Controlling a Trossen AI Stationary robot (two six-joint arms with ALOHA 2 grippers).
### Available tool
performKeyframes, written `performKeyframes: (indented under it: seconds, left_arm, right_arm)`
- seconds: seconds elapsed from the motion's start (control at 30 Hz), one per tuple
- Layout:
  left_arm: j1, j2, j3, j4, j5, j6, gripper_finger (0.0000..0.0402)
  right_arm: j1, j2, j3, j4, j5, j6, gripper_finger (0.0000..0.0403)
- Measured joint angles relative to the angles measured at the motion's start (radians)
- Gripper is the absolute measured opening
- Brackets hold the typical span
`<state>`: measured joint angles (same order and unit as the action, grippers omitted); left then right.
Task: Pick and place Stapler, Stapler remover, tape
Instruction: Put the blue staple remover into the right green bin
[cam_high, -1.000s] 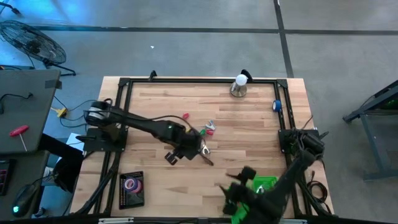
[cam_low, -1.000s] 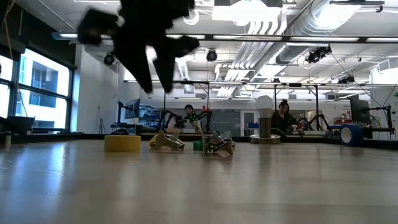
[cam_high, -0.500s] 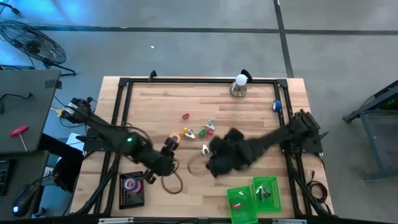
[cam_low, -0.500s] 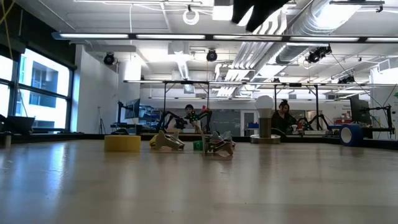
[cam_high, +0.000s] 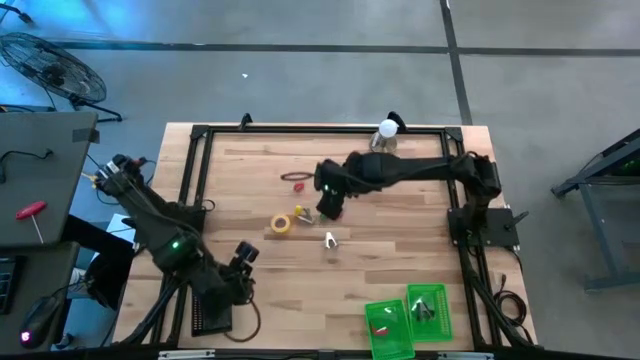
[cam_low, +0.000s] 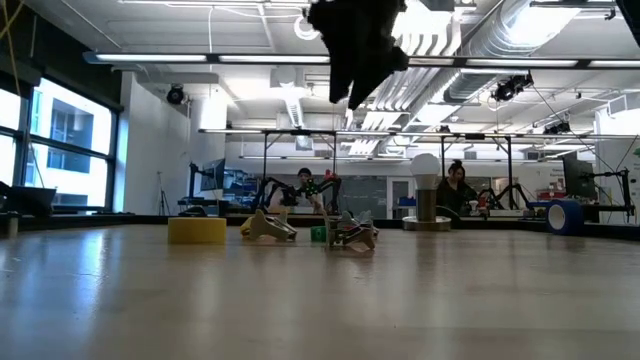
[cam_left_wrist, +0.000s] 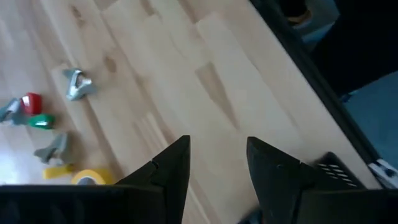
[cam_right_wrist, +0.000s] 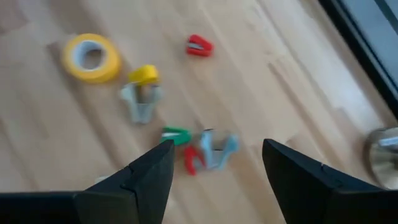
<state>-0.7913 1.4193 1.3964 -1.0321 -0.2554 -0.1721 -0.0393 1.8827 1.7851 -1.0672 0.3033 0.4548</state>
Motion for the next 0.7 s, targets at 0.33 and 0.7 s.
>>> performKeyframes:
  seconds: [0.33, 0.7]
  left_arm:
    - [-0.123, 0.0, -0.007, -0.011, -0.093, -0.149, 0.0152]
    - [-0.16, 0.0, -0.068, -0.011, -0.124, -0.288, 0.0152]
  right_arm:
    - [-0.112, 0.1, 0.0, -0.012, -0.05, -0.071, 0.0236]
    - [-0.123, 0.204, 0.0, -0.046, -0.131, -0.148, 0.0236]
